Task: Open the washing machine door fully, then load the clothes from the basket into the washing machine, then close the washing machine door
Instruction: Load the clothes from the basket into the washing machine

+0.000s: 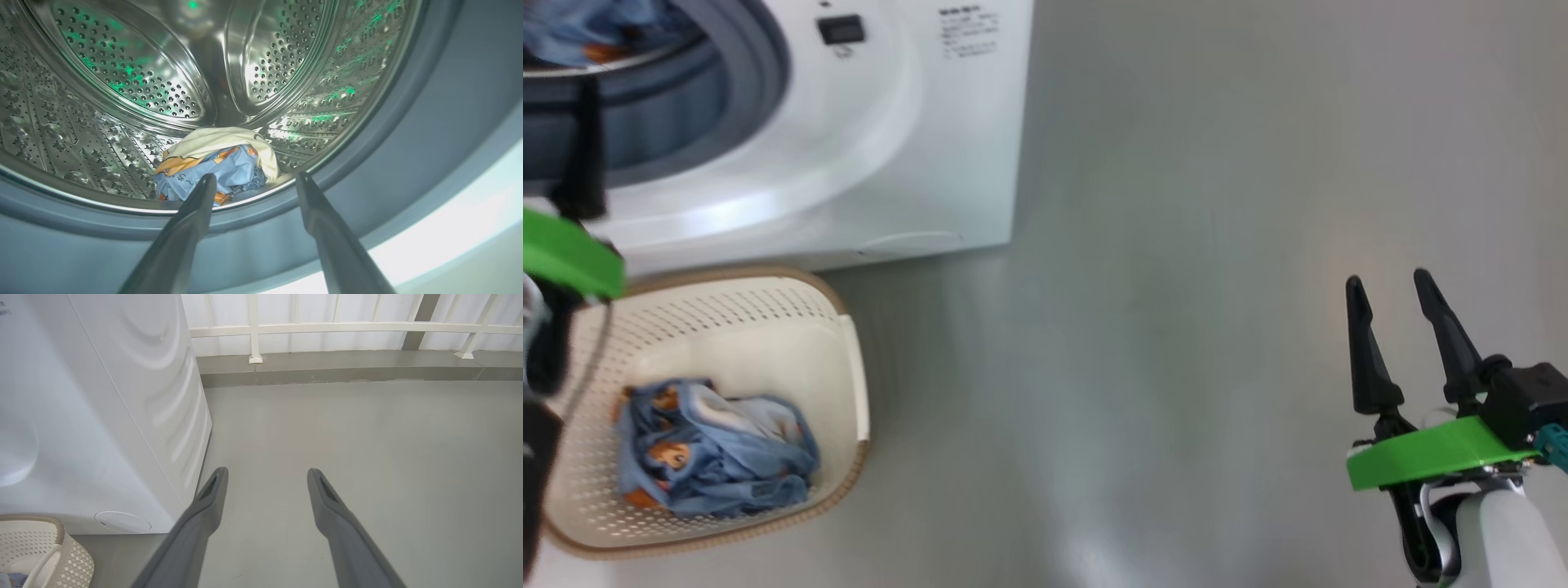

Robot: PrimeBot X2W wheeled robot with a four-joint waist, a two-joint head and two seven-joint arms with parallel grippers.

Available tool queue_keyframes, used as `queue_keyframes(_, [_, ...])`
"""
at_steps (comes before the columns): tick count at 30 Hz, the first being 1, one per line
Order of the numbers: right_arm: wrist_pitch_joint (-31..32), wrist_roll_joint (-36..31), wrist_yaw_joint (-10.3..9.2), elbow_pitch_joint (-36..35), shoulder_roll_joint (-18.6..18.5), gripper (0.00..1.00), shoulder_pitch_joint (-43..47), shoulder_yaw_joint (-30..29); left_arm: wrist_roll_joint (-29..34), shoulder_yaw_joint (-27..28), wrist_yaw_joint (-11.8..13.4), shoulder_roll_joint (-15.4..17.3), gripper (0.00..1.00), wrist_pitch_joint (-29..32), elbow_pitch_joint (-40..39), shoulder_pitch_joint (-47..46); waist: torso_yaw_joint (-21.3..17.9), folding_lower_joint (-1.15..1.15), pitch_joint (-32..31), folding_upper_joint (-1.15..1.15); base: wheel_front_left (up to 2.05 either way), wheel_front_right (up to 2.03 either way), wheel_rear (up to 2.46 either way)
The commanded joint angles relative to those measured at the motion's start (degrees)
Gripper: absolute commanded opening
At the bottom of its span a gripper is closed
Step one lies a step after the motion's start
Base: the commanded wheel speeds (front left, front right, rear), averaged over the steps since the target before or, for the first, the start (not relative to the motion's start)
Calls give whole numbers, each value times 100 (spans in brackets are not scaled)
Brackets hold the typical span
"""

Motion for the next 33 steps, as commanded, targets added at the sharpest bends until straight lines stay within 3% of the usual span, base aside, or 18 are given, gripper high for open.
queue_keyframes(1, [58, -45, 51, -188, -48, 100, 206, 63, -42, 249, 103, 263, 100, -35, -407, 405, 384, 0, -538, 0, 0, 0, 0])
queue_keyframes(11, [188, -34, 51, -330, -49, 100, 558, -80, -82, 658, 636, 32, 100, -35, -1914, 2130, 643, 0, -1280, 0, 0, 0, 0])
queue_keyframes(19, [258, 93, 51, -486, -44, 100, 868, 28, 61, 976, 1014, -474, 100, -35, -2972, 3527, 706, 0, -2004, 0, 0, 0, 0])
queue_keyframes(33, [418, 279, 51, -678, -37, 100, 1443, 125, 674, 1316, 1150, -1372, 100, -36, -3740, 5076, 704, 0, -2888, 0, 0, 0, 0])
